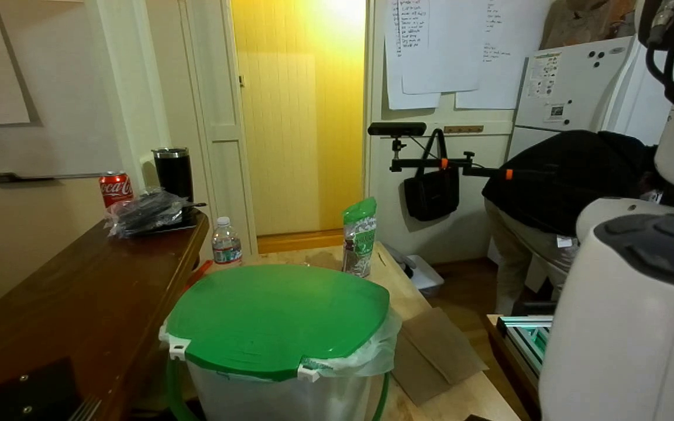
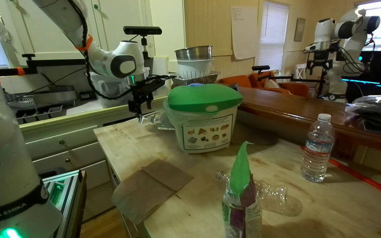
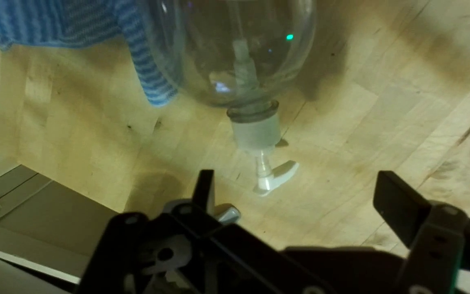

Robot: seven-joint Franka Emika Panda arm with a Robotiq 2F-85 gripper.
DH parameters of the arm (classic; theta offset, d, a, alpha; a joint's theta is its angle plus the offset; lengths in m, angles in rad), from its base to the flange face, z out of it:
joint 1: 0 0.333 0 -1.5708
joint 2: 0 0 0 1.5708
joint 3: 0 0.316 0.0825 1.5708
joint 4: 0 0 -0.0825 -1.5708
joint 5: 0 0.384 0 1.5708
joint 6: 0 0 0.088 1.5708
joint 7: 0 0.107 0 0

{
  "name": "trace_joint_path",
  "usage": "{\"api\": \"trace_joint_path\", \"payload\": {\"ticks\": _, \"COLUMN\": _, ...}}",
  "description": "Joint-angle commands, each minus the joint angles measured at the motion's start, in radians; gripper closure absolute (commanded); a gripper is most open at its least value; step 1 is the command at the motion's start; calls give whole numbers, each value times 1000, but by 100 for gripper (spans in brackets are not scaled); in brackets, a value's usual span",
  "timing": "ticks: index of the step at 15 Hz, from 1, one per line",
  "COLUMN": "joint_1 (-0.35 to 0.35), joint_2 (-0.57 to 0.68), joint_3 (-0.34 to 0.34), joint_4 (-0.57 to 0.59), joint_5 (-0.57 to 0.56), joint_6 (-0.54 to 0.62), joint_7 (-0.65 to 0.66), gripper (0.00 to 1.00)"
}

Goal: Place the clear pump bottle upright.

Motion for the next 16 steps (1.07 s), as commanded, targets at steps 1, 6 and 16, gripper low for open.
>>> {"api": "trace_joint_path", "payload": {"ticks": 1, "joint_1": -36, "joint_2": 40, "joint_3": 28, "joint_4": 9, "joint_5": -130, "joint_6": 27, "joint_7": 69, "gripper": 0}}
{"api": "trace_joint_path", "payload": {"ticks": 6, "joint_1": -53, "joint_2": 94, "joint_3": 40, "joint_4": 34, "joint_5": -223, "joint_6": 57, "joint_7": 98, "gripper": 0}}
{"api": "trace_joint_path", "payload": {"ticks": 16, "joint_1": -74, "joint_2": 175, "joint_3": 55, "joint_4": 52, "joint_5": -316, "joint_6": 144, "joint_7": 162, "gripper": 43}}
